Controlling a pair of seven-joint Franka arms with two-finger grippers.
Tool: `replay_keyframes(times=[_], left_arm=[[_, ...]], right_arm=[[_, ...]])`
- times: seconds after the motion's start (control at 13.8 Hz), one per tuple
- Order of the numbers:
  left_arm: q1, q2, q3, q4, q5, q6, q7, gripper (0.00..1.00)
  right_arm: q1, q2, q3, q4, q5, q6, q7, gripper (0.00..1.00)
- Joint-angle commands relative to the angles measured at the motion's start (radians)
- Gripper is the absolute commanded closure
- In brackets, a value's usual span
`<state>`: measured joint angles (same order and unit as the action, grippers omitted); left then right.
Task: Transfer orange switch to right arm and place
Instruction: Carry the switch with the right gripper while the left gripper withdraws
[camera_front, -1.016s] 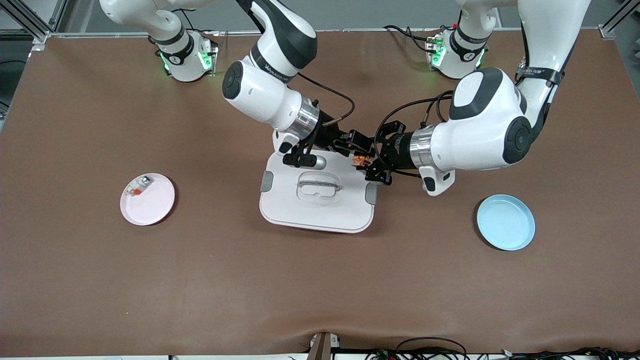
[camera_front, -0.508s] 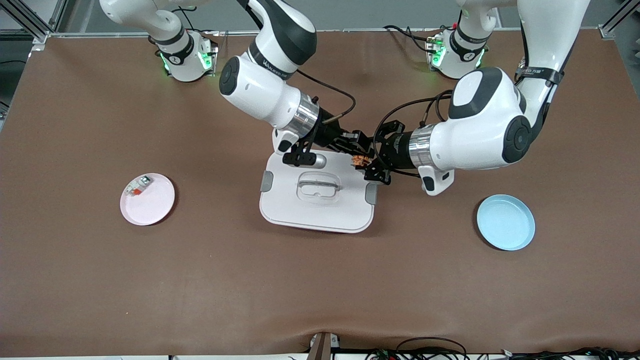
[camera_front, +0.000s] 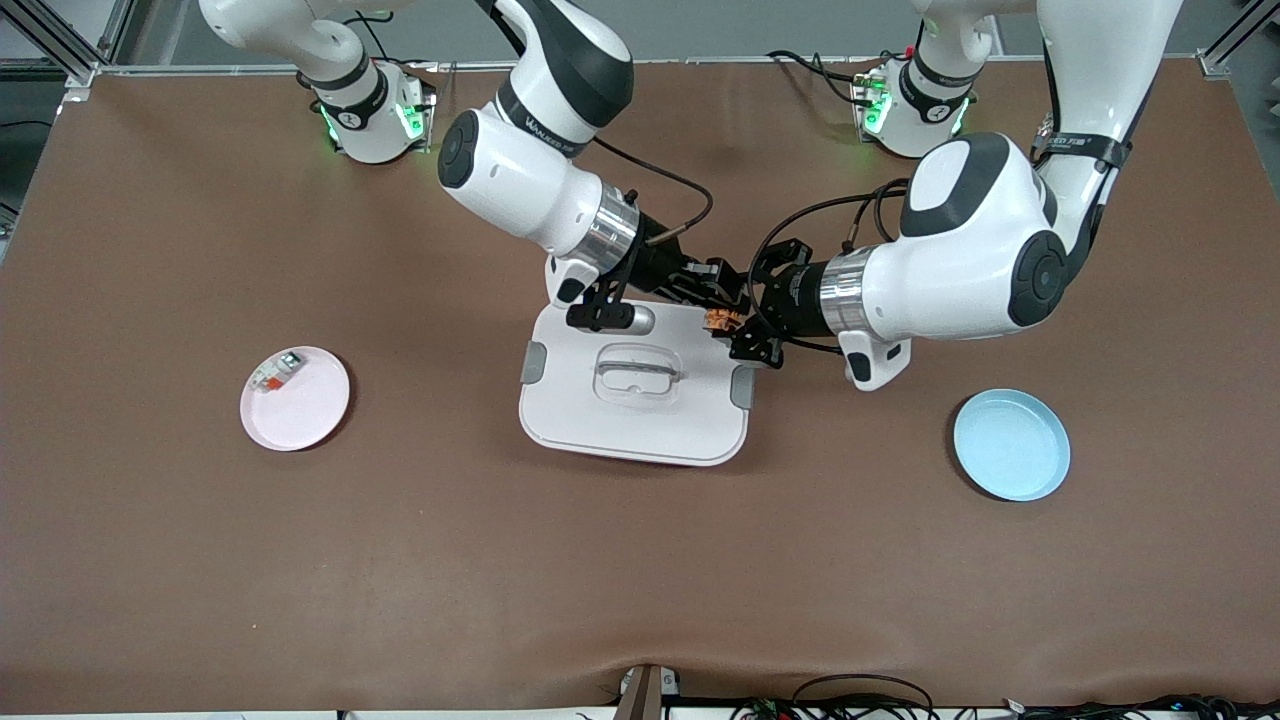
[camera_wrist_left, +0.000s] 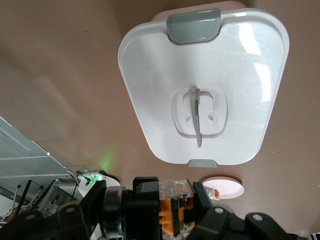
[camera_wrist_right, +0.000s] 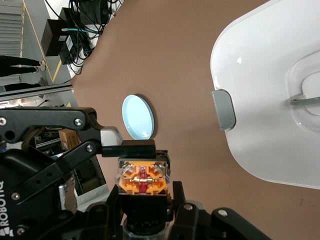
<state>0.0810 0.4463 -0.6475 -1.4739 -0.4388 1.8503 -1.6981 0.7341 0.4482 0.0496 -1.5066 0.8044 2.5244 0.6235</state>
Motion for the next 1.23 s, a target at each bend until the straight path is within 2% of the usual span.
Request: replay_keyframes(times=[0.0,0.15,0.36,0.51,0.73,0.8,1.02,1.16], left_arm=[[0.023,-0.014,-0.004,0.053,0.011,-0.063,0.000,0.00],[0.026,-0.021,0.000,0.084,0.055,-0.103,0.024,0.00],[0.034,-0.044,0.002,0.099,0.195,-0.115,0.081,0.00],[0.078,-0.067,0.000,0.099,0.250,-0.115,0.179,0.00],[0.144,-0.130,0.002,0.098,0.348,-0.141,0.386,0.00],[0.176,-0.144,0.003,0.098,0.371,-0.158,0.467,0.00],[0.281,-0.184,0.003,0.092,0.417,-0.204,0.731,0.00],[0.313,-0.207,0.002,0.089,0.472,-0.242,0.860,0.00]], right_arm=[[-0.005,0.006,-0.008,0.003,-0.001,-0.006,0.013,1.00],[-0.005,0.006,-0.008,0.003,-0.001,-0.006,0.015,1.00],[-0.025,0.000,-0.011,0.003,-0.005,-0.064,0.007,1.00],[-0.060,-0.020,-0.011,0.003,-0.110,-0.145,-0.001,1.00],[-0.111,-0.060,-0.010,0.005,-0.342,-0.303,-0.132,1.00],[-0.123,-0.075,-0.010,0.005,-0.375,-0.350,-0.195,1.00],[-0.209,-0.111,-0.011,0.005,-0.395,-0.507,-0.400,1.00],[-0.281,-0.129,-0.011,0.006,-0.431,-0.577,-0.525,1.00]])
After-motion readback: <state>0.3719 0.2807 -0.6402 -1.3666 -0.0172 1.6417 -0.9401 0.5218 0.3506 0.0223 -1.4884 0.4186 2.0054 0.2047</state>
